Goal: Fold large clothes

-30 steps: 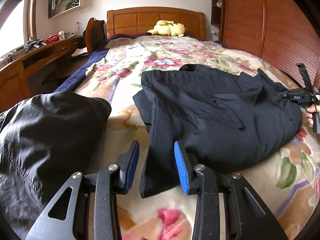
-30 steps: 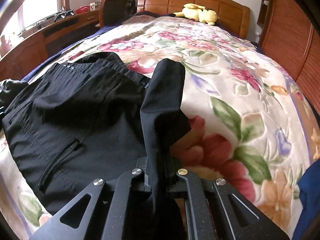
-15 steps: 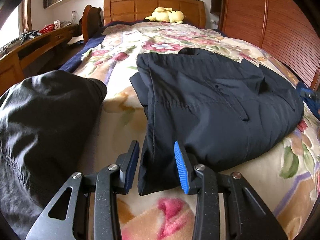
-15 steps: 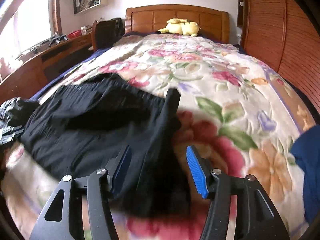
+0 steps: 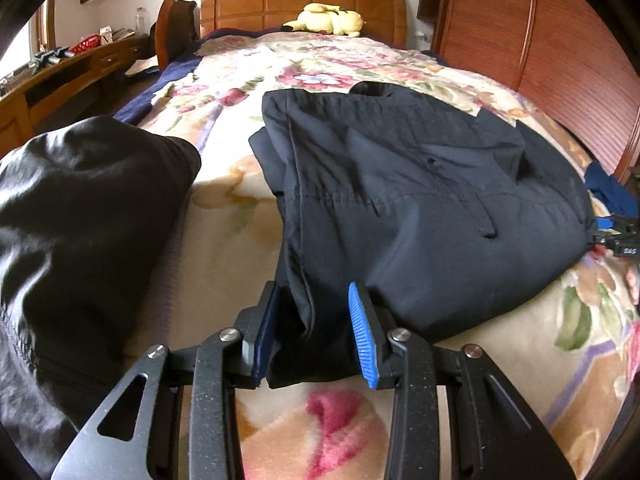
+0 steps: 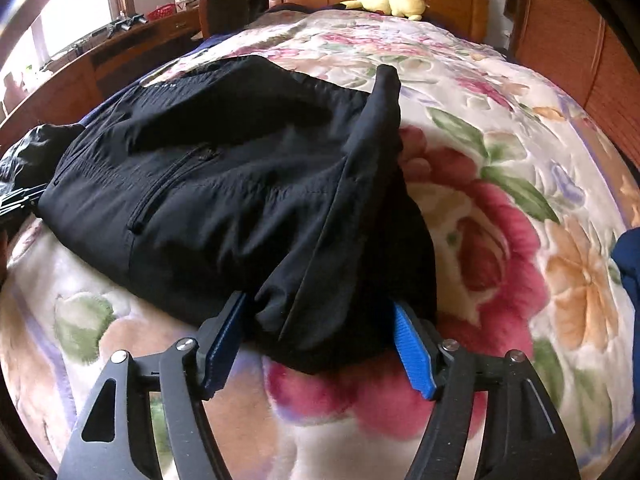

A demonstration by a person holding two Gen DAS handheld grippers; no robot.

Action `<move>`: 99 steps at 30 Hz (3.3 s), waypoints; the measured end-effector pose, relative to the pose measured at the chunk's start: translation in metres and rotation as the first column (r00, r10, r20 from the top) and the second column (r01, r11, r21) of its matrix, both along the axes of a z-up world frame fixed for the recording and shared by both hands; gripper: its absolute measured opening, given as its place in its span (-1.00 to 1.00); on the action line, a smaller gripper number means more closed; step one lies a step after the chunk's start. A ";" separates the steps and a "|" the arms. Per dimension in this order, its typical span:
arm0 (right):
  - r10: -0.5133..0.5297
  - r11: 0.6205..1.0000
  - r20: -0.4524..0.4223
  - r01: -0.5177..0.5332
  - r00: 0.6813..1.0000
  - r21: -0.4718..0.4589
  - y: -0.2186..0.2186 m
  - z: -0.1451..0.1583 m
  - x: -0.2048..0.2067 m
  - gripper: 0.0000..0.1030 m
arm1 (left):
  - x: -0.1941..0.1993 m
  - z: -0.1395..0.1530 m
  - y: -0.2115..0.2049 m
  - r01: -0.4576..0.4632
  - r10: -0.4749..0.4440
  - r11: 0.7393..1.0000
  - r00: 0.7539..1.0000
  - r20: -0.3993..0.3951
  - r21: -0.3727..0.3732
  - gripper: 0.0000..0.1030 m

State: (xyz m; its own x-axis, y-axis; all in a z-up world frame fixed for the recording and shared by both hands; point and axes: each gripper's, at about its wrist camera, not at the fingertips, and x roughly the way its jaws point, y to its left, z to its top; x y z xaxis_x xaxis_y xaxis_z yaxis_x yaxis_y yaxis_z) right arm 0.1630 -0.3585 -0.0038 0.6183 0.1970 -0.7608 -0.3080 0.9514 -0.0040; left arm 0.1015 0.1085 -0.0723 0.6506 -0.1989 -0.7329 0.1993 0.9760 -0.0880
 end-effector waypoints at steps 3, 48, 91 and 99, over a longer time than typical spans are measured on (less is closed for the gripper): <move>0.011 1.000 -0.007 -0.011 1.000 -0.002 0.003 -0.005 0.009 0.42 | 0.002 -0.002 -0.002 0.021 -0.021 1.000 1.000 -0.014 -0.009 -0.51; -0.005 1.000 0.168 0.000 0.986 0.031 -0.024 0.057 -0.109 0.19 | -0.107 0.066 -0.009 -0.007 -0.006 0.997 0.985 0.170 0.074 -0.34; 0.016 1.000 0.233 -0.012 0.972 -0.018 0.003 0.044 0.071 -0.97 | 0.077 0.067 0.005 -0.048 0.024 0.978 0.992 0.121 0.203 -0.91; -0.012 0.997 0.179 0.025 0.984 -0.072 0.021 0.027 0.087 -0.96 | 0.055 0.071 0.009 -0.048 0.030 0.990 0.990 0.138 0.130 -0.82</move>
State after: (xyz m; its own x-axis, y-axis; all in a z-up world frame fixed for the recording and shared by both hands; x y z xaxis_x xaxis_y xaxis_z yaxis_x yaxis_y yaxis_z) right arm 0.2501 -0.3374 0.0235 0.7484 0.1318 -0.6501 -0.2783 0.9520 -0.1274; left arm 0.1570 0.1171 -0.0011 0.7512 -0.0780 -0.6554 0.1617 0.9845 0.0682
